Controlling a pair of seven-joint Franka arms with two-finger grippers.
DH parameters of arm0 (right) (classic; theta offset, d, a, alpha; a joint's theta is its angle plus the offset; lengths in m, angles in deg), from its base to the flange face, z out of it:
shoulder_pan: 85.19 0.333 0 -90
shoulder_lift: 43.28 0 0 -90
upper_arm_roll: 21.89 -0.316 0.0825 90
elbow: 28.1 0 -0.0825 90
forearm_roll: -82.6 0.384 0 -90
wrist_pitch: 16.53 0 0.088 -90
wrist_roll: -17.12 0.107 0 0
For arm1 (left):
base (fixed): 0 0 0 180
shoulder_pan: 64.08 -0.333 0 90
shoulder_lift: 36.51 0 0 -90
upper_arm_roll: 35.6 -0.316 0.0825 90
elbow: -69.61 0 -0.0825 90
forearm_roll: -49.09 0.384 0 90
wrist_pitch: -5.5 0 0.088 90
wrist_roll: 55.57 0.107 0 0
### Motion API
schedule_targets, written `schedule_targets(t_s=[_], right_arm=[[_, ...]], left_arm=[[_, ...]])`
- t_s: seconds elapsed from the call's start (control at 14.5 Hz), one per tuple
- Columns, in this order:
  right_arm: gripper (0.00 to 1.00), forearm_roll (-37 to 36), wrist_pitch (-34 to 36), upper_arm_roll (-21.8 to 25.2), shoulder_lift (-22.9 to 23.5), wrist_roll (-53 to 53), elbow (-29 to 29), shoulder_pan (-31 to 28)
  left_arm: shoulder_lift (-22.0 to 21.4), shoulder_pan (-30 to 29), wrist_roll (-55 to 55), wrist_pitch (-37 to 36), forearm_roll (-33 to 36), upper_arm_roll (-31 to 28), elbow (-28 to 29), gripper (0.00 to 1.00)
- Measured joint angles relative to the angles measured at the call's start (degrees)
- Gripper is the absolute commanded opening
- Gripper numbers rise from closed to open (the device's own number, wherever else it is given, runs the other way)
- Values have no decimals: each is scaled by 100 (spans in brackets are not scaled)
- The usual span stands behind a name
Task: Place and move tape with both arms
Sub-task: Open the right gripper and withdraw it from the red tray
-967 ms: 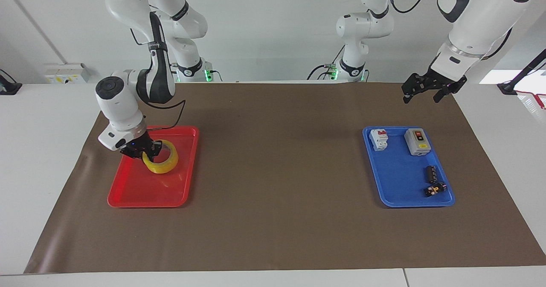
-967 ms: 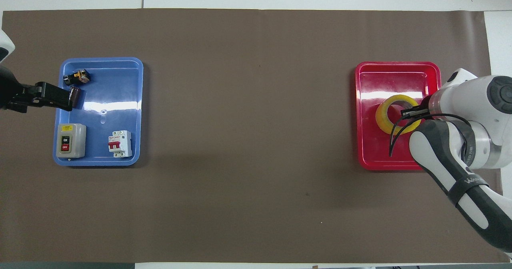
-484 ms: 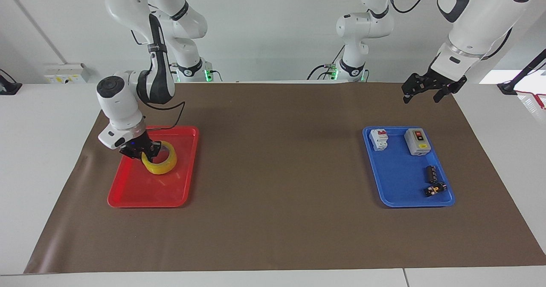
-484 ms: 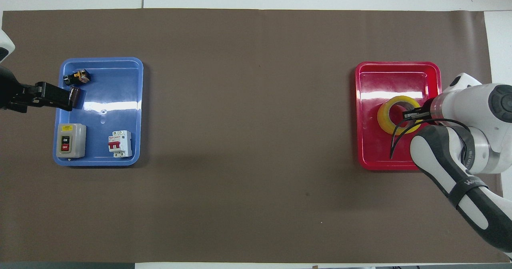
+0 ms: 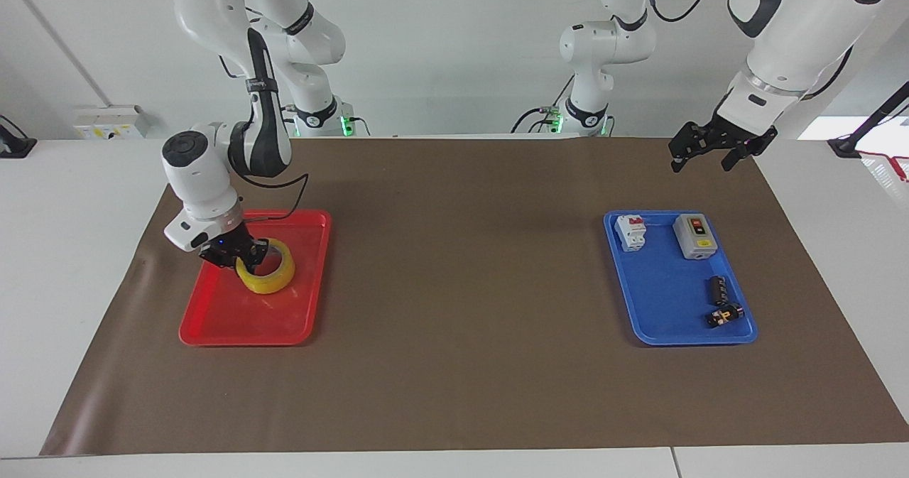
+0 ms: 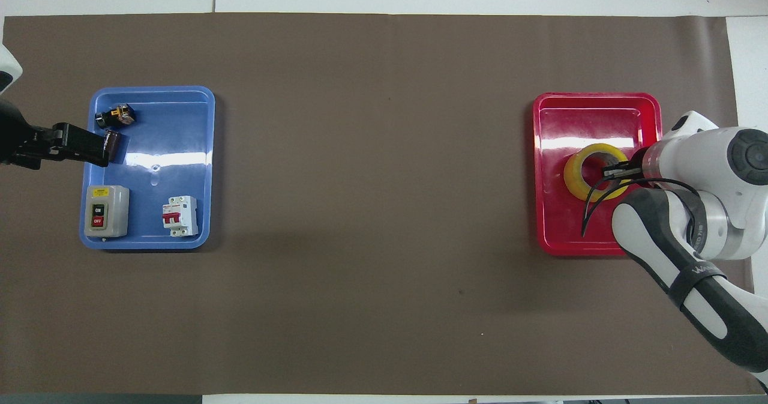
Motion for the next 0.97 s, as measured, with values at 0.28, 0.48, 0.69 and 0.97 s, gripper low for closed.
schedule_targets(t_s=[0.28,0.48,0.69,0.97], right_arm=[[100,13,-4,0,-1,78,-13,-1],[100,15,342,-54,-91,483,-316,19],[100,15,1775,-129,-297,871,-1326,174],[100,14,3778,-149,-586,1468,-2872,556]], left_arm=[[0,0,0,0,0,0,0,100],[0,0,0,0,0,0,0,100],[0,0,0,0,0,0,0,100],[0,0,0,0,0,0,0,100]])
